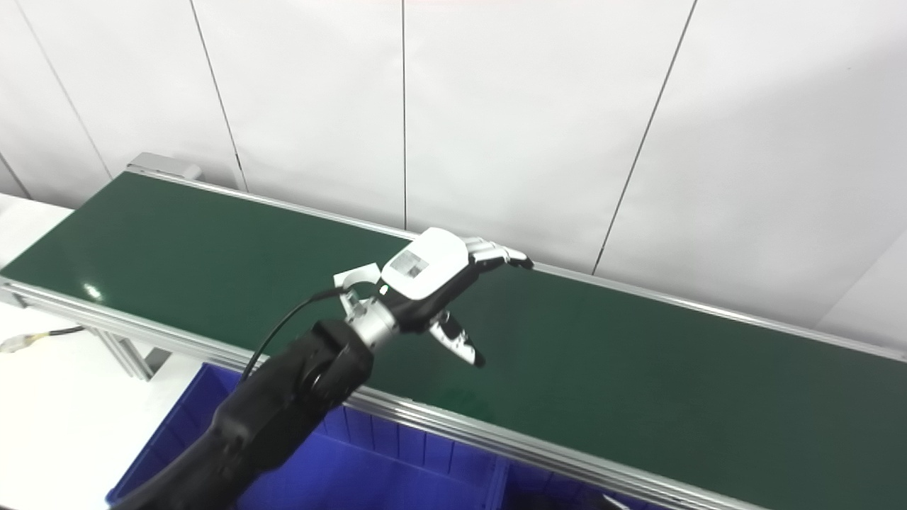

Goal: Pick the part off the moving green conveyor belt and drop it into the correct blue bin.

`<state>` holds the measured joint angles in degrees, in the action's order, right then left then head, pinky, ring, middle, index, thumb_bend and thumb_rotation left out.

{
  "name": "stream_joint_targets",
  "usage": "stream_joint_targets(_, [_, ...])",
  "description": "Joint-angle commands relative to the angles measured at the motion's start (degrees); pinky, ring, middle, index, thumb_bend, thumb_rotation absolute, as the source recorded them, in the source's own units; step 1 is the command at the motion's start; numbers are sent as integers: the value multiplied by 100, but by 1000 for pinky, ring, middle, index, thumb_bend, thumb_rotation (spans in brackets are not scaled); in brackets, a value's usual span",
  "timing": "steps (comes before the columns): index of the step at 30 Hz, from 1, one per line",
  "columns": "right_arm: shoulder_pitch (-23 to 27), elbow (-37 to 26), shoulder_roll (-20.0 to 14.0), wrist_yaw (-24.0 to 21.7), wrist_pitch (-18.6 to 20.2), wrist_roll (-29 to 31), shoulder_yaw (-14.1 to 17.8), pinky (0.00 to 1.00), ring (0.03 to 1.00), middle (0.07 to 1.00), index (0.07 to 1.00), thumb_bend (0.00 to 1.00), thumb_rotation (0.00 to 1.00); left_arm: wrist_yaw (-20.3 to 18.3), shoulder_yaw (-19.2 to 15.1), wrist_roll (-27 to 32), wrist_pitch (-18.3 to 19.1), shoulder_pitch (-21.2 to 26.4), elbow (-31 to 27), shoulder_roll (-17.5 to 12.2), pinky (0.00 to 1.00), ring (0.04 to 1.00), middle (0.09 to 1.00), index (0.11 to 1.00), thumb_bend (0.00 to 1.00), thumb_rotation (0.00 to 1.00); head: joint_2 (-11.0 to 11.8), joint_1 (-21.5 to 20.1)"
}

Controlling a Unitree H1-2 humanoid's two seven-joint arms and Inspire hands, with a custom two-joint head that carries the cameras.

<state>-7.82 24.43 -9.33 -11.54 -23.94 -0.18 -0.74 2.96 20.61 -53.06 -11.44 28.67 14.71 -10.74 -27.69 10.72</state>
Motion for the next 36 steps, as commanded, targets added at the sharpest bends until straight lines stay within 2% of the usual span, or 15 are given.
stream_joint_targets(1, [40,-92,-26,44,-299,11,-13,579,704,832,750,1000,268,130,-31,-83,153,406,61,-60,605,720,758,772,1000,116,-1,-5])
stream_joint_targets(4, [40,-89,-18,40,-299,31,-11,573,700,831,748,1000,268,81,-38,-55,335,605,383,-108,565,723,767,778,1000,107,-2,-13])
stream_joint_targets(9, [45,-78,-1,60,-299,24,-28,575,703,833,747,1000,257,165,-34,39,378,841,915,-213,536,724,776,779,1000,117,6,-42])
stream_joint_targets(15, [34,-101,4,108,-299,11,-65,576,701,829,746,1000,252,256,25,55,389,999,1433,-292,559,738,794,789,1000,157,-1,-82])
stream_joint_targets(23, [9,-115,-25,205,-299,-3,-136,578,706,829,746,1000,249,326,48,160,641,1031,1896,-214,558,737,795,787,1000,179,-3,-119])
stream_joint_targets(27, [-1,-118,-27,234,-299,-10,-153,581,714,832,748,1000,255,395,113,132,867,1041,2001,-186,553,732,792,783,1000,173,3,-131])
stream_joint_targets(31, [-9,-129,-30,224,-299,-2,-165,582,715,832,746,1000,254,239,179,100,1291,997,1885,-144,539,734,802,796,1000,182,5,-152])
stream_joint_targets(36, [-5,-109,-20,224,-299,9,-157,582,711,830,743,1000,253,193,297,138,1456,1036,1901,-138,555,744,809,799,1000,175,3,-168])
